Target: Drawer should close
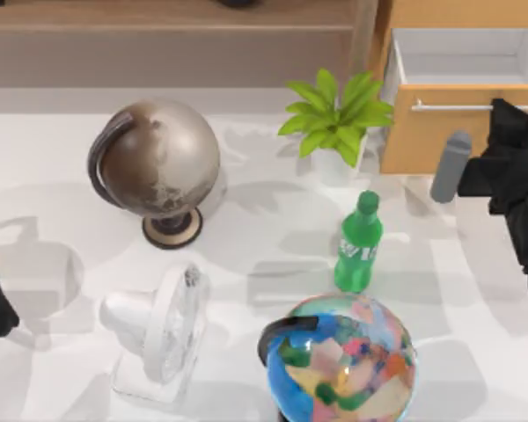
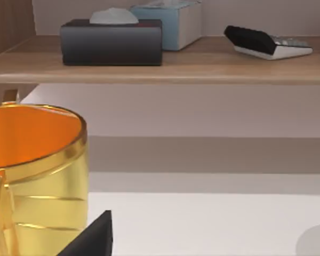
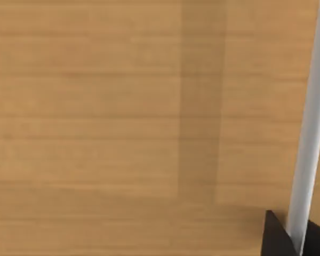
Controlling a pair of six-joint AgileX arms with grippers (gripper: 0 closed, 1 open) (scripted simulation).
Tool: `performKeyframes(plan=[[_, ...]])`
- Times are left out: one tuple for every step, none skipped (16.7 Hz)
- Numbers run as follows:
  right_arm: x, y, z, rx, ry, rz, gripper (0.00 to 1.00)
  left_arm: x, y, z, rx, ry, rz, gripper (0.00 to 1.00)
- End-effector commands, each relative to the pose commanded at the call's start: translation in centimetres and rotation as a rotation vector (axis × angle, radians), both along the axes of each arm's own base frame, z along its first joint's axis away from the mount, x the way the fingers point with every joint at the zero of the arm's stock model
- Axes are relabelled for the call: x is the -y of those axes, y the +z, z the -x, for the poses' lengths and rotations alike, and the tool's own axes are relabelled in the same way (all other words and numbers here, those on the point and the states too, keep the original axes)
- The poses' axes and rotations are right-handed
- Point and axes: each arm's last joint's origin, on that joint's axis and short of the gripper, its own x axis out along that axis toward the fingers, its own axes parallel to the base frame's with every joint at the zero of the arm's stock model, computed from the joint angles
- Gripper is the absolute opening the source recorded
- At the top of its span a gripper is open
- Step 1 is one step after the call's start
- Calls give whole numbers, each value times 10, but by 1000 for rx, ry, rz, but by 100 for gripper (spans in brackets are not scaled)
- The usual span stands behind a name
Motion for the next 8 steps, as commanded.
performKeyframes(plan=[[0, -1, -8, -1, 0, 1, 0, 0, 0, 0, 0, 0, 0, 100], [0, 0, -17, 0, -2, 1, 0, 0, 0, 0, 0, 0, 0, 100], [1, 1, -26, 5, -6, 0, 0, 0, 0, 0, 0, 0, 0, 100], [2, 2, -35, 9, -9, -1, 0, 0, 0, 0, 0, 0, 0, 100], [3, 3, -42, 11, -12, -2, 0, 0, 0, 0, 0, 0, 0, 100], [3, 3, -46, 10, -14, -3, 0, 0, 0, 0, 0, 0, 0, 100], [4, 3, -48, 10, -15, -3, 0, 0, 0, 0, 0, 0, 0, 100], [4, 3, -48, 10, -15, -3, 0, 0, 0, 0, 0, 0, 0, 100]])
